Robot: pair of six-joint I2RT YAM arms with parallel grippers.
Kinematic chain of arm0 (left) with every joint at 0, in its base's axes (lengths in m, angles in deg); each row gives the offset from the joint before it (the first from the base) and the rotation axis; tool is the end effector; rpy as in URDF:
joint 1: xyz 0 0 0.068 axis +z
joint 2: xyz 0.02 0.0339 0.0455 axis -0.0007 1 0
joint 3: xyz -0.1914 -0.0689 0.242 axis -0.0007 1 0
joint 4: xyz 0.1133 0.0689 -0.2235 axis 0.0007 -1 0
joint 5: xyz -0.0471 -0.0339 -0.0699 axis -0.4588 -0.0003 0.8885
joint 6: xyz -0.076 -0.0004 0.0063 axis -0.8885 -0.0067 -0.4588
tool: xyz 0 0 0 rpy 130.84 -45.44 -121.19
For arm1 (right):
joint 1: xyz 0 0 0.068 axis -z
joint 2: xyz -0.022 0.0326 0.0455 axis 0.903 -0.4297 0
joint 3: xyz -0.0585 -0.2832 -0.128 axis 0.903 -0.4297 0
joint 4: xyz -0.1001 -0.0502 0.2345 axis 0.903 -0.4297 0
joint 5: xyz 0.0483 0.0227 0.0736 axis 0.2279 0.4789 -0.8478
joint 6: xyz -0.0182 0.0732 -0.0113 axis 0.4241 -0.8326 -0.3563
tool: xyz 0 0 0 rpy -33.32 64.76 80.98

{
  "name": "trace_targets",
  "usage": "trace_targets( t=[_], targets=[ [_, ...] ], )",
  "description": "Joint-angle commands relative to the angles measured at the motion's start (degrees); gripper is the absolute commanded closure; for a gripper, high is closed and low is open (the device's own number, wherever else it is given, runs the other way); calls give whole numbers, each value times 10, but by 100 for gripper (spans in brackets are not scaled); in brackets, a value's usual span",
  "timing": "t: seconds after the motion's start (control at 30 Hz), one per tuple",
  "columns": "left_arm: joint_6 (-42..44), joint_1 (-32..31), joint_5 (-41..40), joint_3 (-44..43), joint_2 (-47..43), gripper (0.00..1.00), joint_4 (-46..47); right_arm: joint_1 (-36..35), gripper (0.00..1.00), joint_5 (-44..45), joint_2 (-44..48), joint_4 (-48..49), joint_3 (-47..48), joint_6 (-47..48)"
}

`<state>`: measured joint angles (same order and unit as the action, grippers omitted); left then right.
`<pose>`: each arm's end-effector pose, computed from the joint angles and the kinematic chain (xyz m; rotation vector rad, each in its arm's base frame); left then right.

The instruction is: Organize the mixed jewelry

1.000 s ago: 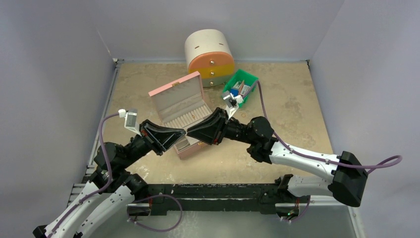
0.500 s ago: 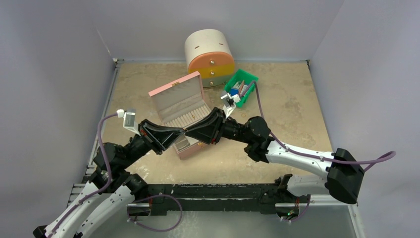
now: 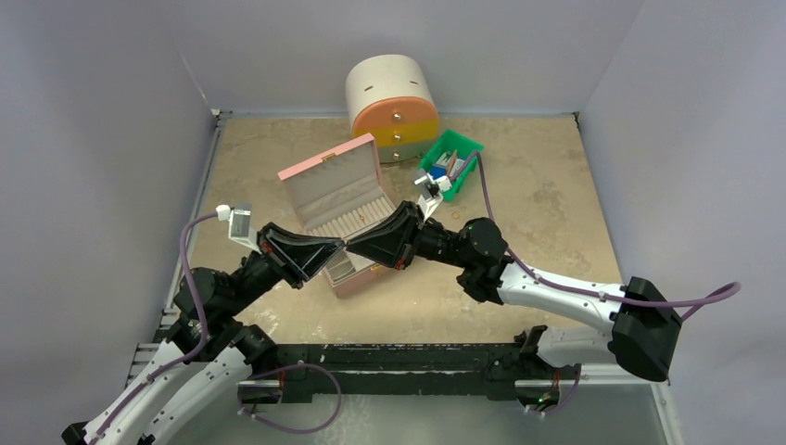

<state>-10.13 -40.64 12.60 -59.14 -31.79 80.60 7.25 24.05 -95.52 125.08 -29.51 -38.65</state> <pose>0.0522 -0.0636 0.3795 0.1412 1.3855 -1.4435 0.1267 0.2456 0.4139 -0.5326 1.1447 1.8552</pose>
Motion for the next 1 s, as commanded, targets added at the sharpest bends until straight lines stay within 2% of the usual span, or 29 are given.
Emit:
trace_targets(
  t=[0.0, 0.17, 0.47, 0.53, 0.67, 0.73, 0.97],
  targets=[
    [-3, -2, -9, -1, -6, 100, 29, 1, 90, -7, 2, 39, 15, -6],
    [-4, -2, -11, 0, -6, 100, 31, 1, 100, -9, 0, 38, 18, -7],
    [7, -2, -30, -9, -5, 100, -6, 1, 100, -1, 11, 5, 25, 13],
    [14, -2, -54, -20, -5, 93, -36, 1, 100, 4, 17, -44, 34, 29],
    [46, -2, -133, -58, -13, 68, -130, 1, 100, 41, 31, -194, 74, 86],
    [62, -2, -180, -77, -21, 59, -174, 1, 100, 73, 39, -266, 93, 116],
    [110, -2, -330, -138, -34, 50, -311, 1, 100, 189, 30, -457, 167, 200]
  ],
)
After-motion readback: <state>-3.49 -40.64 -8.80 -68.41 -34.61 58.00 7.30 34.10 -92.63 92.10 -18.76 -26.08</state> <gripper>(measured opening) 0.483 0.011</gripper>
